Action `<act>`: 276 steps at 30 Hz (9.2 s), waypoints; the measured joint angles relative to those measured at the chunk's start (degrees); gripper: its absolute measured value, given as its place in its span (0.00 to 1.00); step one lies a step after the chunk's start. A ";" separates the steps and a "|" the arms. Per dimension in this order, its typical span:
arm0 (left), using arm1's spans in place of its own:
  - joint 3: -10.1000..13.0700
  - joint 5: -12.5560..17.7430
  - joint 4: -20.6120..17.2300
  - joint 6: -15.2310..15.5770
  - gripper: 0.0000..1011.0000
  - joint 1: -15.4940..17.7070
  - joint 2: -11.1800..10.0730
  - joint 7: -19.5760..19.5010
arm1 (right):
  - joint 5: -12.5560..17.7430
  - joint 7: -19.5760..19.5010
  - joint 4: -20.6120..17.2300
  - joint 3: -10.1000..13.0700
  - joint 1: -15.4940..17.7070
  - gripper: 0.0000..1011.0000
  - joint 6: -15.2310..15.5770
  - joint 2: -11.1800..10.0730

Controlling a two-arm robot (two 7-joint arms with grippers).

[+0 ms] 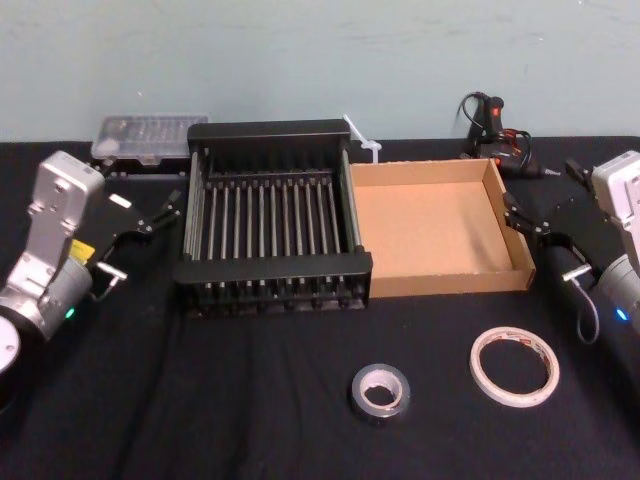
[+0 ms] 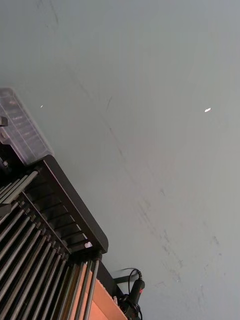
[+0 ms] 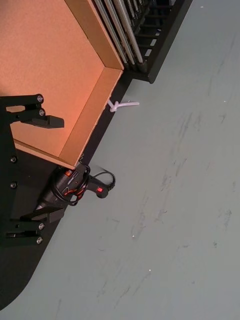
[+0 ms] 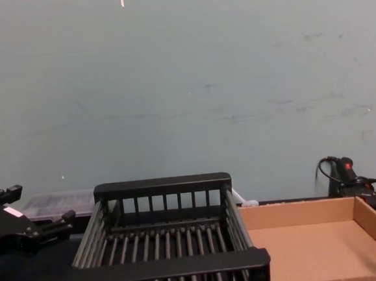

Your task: Pick up the white tape and place it into the black box , Pick up the silver tape and place it into the brown box.

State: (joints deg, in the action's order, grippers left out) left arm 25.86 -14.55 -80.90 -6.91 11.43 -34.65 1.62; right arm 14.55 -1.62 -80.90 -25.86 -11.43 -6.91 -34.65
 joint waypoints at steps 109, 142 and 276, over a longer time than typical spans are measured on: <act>0.00 0.00 0.00 0.00 0.99 0.00 0.00 0.00 | 14.64 23.85 -17.19 14.12 20.60 0.99 22.41 -9.82; 0.00 0.00 0.00 0.00 0.99 0.00 0.00 0.00 | 10.08 24.20 -12.35 11.40 16.04 0.99 24.16 -5.25; 0.00 0.00 0.00 0.00 0.99 0.00 0.00 0.00 | 4.70 25.42 -8.11 3.69 -4.83 0.10 23.90 4.73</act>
State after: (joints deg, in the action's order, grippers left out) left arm 25.86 -14.55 -80.90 -6.91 11.43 -34.64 1.62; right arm 19.24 23.80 -89.01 -22.17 -16.27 17.00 -29.91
